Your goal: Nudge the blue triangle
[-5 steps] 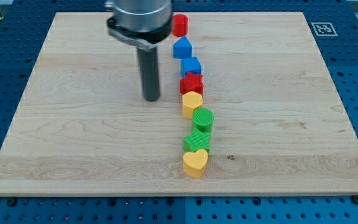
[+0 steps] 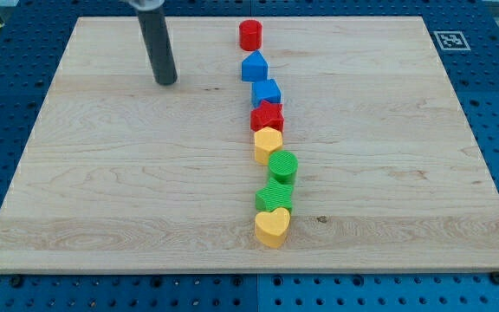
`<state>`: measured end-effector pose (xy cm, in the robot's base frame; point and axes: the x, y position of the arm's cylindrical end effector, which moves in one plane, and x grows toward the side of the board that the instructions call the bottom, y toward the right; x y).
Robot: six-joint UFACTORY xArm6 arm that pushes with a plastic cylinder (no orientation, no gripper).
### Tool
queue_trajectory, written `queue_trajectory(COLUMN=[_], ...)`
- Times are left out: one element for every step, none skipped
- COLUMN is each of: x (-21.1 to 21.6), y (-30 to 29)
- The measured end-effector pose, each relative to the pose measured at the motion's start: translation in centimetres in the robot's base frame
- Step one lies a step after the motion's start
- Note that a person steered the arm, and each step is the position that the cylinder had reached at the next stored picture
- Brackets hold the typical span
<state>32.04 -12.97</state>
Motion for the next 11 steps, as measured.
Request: queue_trajectory(x=[-3.0,-3.0,-2.6,-2.5,-2.5,-2.5,-2.1,-1.2,-1.2,-0.4,0.1], y=[1.6,1.8,3.3,6.1,8.7,8.9,8.9,8.9,8.9,9.0,9.7])
